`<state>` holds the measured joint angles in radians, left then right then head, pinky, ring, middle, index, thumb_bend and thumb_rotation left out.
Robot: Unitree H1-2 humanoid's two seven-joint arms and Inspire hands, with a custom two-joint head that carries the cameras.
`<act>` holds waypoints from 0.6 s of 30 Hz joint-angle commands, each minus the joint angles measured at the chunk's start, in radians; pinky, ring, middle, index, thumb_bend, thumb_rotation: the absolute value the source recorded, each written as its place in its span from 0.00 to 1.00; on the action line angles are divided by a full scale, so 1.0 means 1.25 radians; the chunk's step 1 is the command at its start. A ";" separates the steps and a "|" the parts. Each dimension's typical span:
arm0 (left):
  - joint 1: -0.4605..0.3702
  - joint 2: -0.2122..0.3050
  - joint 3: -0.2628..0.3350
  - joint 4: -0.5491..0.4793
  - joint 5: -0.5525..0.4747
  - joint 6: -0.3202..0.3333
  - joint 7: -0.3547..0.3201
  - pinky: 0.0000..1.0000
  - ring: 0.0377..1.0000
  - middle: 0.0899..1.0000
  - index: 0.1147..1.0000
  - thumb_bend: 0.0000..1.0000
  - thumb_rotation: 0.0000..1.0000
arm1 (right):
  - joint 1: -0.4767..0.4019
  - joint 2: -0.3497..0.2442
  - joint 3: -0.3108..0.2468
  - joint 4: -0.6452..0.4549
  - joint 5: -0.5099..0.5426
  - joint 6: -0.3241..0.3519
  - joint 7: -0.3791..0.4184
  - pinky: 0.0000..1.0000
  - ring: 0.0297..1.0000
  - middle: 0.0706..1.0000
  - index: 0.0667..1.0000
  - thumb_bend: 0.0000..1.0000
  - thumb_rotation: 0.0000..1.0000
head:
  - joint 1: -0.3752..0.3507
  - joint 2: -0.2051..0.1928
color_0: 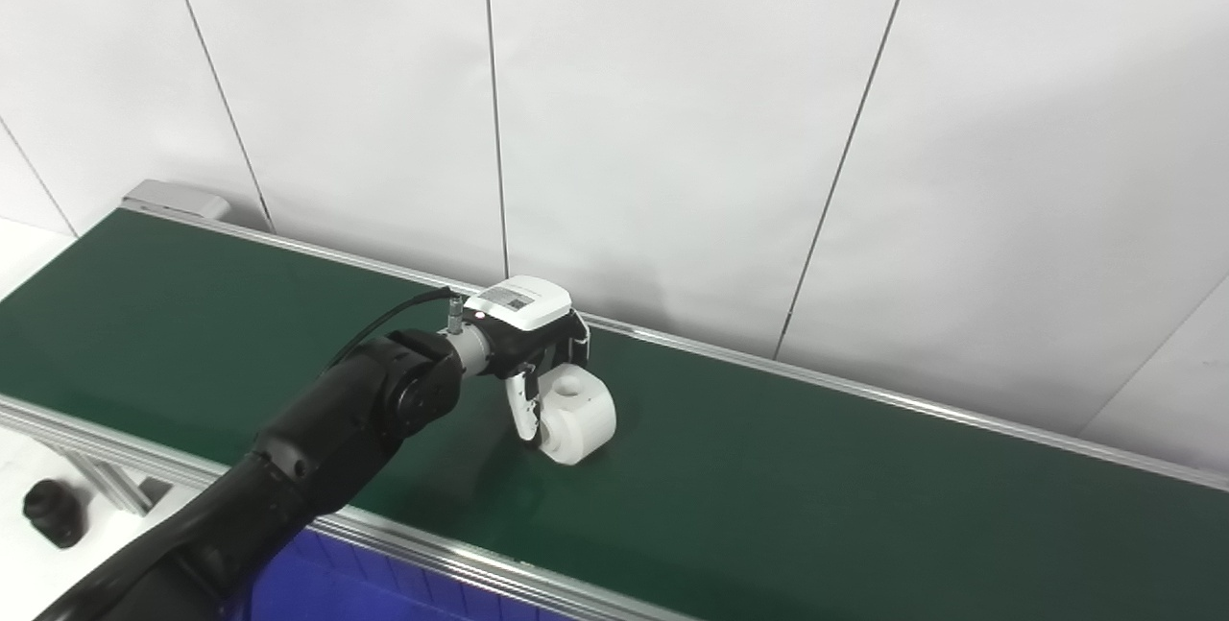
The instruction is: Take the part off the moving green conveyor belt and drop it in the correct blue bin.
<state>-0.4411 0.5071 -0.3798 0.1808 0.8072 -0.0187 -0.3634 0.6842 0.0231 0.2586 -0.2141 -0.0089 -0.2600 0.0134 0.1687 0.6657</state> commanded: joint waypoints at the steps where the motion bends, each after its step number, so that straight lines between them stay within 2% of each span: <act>1: -0.011 0.039 0.044 -0.094 -0.023 0.014 -0.003 0.39 0.49 0.45 0.41 0.52 0.00 | 0.005 0.007 0.006 -0.035 0.001 0.006 0.005 1.00 1.00 1.00 1.00 0.98 1.00 | 0.010 0.015; 3: 0.006 0.048 0.074 -0.162 -0.039 0.020 -0.013 0.40 0.49 0.47 0.40 0.52 0.00 | 0.003 0.005 0.005 -0.046 0.003 0.014 0.007 1.00 1.00 1.00 1.00 0.99 1.00 | 0.023 0.035; 4: 0.014 0.053 0.088 -0.194 -0.048 0.019 -0.016 0.35 0.43 0.47 0.40 0.52 0.00 | 0.002 0.003 0.004 -0.052 0.001 0.018 0.007 1.00 1.00 1.00 1.00 0.98 1.00 | 0.035 0.046; 7: 0.037 0.064 0.128 -0.267 -0.081 0.002 -0.013 0.35 0.41 0.46 0.40 0.52 0.00 | -0.003 -0.003 -0.002 -0.068 0.001 0.030 0.007 1.00 1.00 1.00 1.00 0.96 1.00 | 0.059 0.066; 8: 0.047 0.070 0.142 -0.304 -0.088 0.008 -0.022 0.35 0.41 0.46 0.40 0.52 0.00 | -0.005 -0.004 -0.005 -0.078 0.007 0.041 0.007 1.00 1.00 1.00 1.00 0.96 1.00 | 0.078 0.081; 9: 0.054 0.073 0.152 -0.330 -0.093 0.014 -0.030 0.35 0.41 0.45 0.41 0.52 0.00 | -0.006 -0.005 -0.007 -0.086 0.011 0.048 0.007 1.00 1.00 1.00 1.00 0.96 1.00 | 0.078 0.081; 12: 0.084 0.080 0.182 -0.428 -0.098 0.065 -0.075 0.37 0.42 0.44 0.41 0.52 0.00 | -0.010 -0.011 -0.013 -0.117 0.028 0.088 0.010 1.00 1.00 1.00 1.00 0.97 1.00 | 0.121 0.108; 15: 0.110 0.082 0.203 -0.493 -0.089 0.096 -0.107 0.43 0.49 0.47 0.39 0.52 0.00 | -0.015 -0.016 -0.019 -0.142 0.049 0.121 0.013 1.00 1.00 1.00 1.00 0.97 1.00 | 0.146 0.126; 18: 0.154 0.092 0.233 -0.565 -0.084 0.128 -0.145 0.42 0.48 0.47 0.40 0.52 0.00 | -0.016 -0.020 -0.018 -0.163 0.055 0.143 0.015 1.00 1.00 1.00 1.00 0.96 1.00 | 0.161 0.139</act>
<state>-0.2465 0.5832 -0.1197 -0.4767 0.6953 0.1172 -0.5405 0.6570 -0.0014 0.2355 -0.3757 0.0530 -0.0904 0.0196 0.3696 0.8390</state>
